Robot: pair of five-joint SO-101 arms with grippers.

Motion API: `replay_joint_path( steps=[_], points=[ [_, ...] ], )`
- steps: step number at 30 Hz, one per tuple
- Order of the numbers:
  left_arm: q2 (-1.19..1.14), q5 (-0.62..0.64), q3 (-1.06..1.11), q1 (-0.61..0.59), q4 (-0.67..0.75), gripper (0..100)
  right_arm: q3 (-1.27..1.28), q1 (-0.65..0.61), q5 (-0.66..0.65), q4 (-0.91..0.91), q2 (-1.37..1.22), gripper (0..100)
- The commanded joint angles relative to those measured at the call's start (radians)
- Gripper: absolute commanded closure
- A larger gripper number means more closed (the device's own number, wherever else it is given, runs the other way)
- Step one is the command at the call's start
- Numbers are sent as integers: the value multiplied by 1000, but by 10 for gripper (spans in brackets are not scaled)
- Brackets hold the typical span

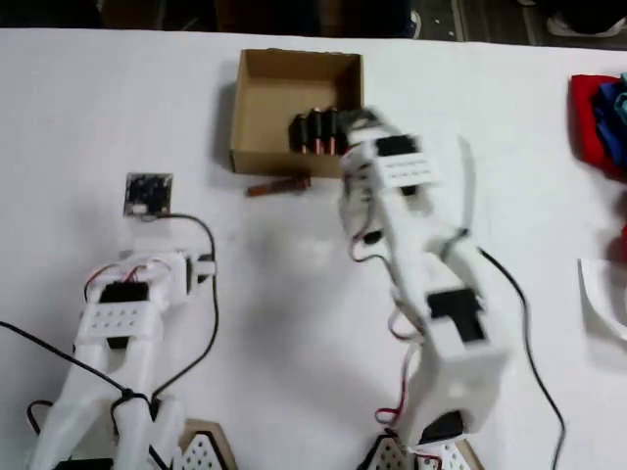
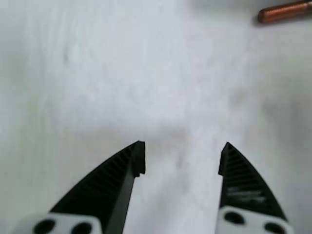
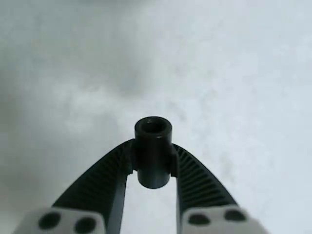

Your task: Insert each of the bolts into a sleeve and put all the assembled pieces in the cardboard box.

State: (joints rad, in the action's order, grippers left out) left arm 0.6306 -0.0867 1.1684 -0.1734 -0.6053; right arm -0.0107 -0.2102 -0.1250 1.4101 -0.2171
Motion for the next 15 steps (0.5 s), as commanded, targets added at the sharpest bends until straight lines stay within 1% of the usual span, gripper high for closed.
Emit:
replay_joint_path(
  steps=[1,4,7,9,13,15],
  points=[
    [-46,-173,-194,129,-146,740,94,62,-3,7,251,976],
    [-206,-353,-427,215,-302,740,224,88,-3,-48,374,976],
    [-457,-460,-742,264,-502,740,339,117,-3,-111,443,976],
    [-643,-479,-984,276,-638,740,417,143,-3,-150,452,976],
    [-956,-428,-1458,276,-888,740,543,220,-5,-254,447,976],
    [-1089,-436,-1661,282,-985,740,574,237,-5,-300,450,976]
  ],
)
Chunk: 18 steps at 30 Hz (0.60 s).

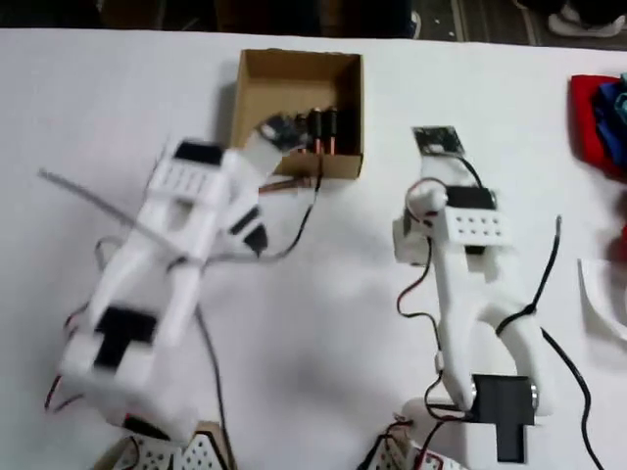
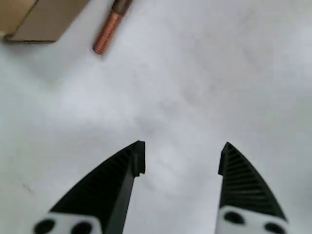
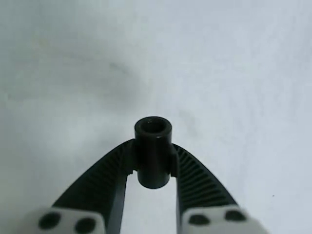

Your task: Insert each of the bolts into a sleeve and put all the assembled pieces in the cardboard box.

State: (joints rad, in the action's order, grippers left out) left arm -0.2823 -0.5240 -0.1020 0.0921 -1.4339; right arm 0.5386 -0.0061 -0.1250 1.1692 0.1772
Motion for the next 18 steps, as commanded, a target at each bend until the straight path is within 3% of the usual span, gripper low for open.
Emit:
replay_joint_path(
  steps=[1,5,10,18],
  points=[
    [-238,-12,-484,20,-196,740,34,33,-5,-77,56,976],
    [-454,-195,-794,44,-285,740,58,38,6,-147,47,976],
    [-667,-460,-1075,74,-298,740,83,24,32,-171,47,976],
    [-910,-503,-1363,77,-288,740,86,15,34,-168,47,976]
  ],
)
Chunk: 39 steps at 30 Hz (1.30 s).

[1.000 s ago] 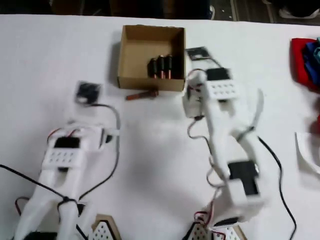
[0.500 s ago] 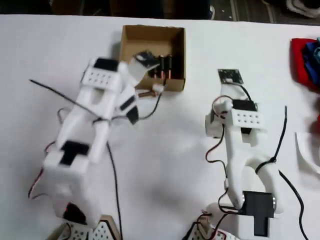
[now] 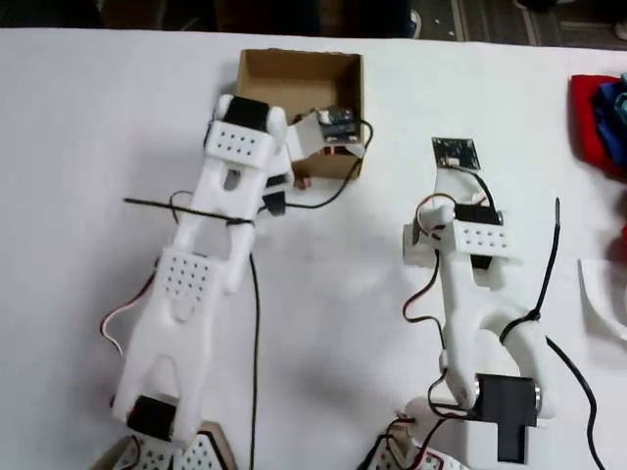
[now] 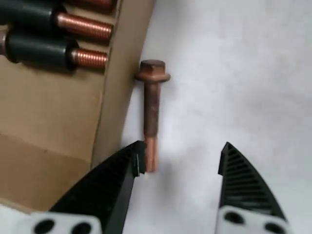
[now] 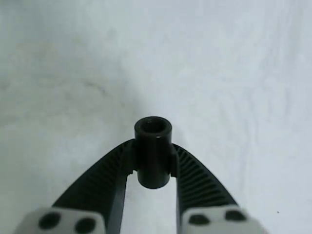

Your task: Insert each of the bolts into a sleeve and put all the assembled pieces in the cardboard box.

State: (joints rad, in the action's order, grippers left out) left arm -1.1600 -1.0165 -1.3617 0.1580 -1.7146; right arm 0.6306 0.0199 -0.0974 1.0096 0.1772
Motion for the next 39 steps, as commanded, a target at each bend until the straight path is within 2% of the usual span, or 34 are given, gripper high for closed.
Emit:
replay_joint_path(
  steps=[1,6,14,17,21,22,26,30,32,39],
  points=[
    [-55,-11,-130,11,5,740,-6,-12,6,-8,47,976],
    [-137,-9,-229,9,38,740,-6,-8,6,-8,47,976],
    [-192,-5,-234,12,35,742,-6,-8,6,-8,47,976],
    [-207,-3,-234,12,35,803,-6,-7,6,-8,47,976],
    [-218,-3,-234,12,34,968,-6,-7,6,-8,47,976],
    [-218,-3,-239,14,34,984,-6,-5,6,-10,47,976],
    [-209,-2,-242,32,31,951,-6,-5,6,-12,47,976],
    [-209,5,-280,81,-60,951,-6,-5,6,-12,48,976],
    [-207,77,-306,104,-71,952,-6,-5,8,-12,53,976],
    [-77,450,-245,161,-75,976,-6,7,8,-15,56,975]
  ],
)
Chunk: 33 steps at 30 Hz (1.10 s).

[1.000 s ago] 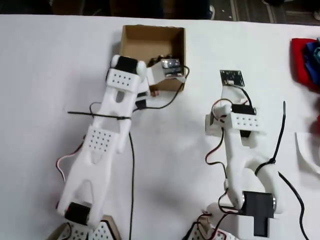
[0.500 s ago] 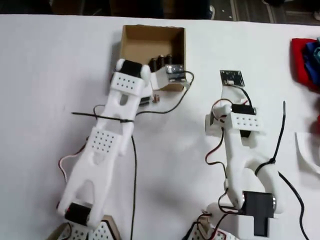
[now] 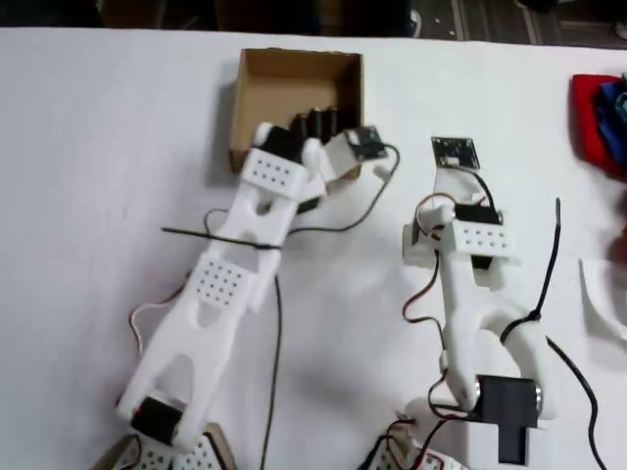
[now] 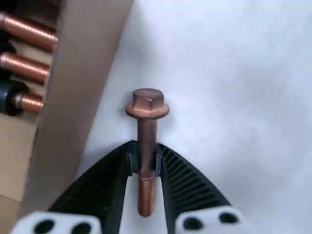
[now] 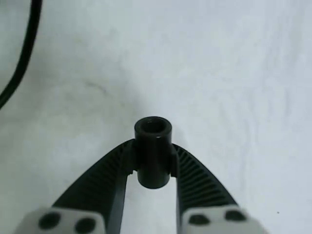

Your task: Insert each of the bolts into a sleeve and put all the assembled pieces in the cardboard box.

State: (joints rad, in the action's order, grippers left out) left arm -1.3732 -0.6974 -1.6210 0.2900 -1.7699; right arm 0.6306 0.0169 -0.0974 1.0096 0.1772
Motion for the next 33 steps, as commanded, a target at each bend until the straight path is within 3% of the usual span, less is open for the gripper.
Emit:
replay_joint_path(
  steps=[1,8,15,21,28,33],
  points=[
    [163,149,41,29,-20,976,-6,22,9,-15,56,975],
    [404,153,440,20,-20,976,-12,122,71,-39,58,975],
    [684,158,969,-5,-15,976,-12,130,72,-44,58,975],
    [853,153,1280,-8,63,974,-12,127,72,-44,58,975],
    [858,161,1389,-26,235,954,-12,130,72,-42,58,975],
    [859,307,1389,-38,284,762,-12,130,72,-42,58,975]
  ],
)
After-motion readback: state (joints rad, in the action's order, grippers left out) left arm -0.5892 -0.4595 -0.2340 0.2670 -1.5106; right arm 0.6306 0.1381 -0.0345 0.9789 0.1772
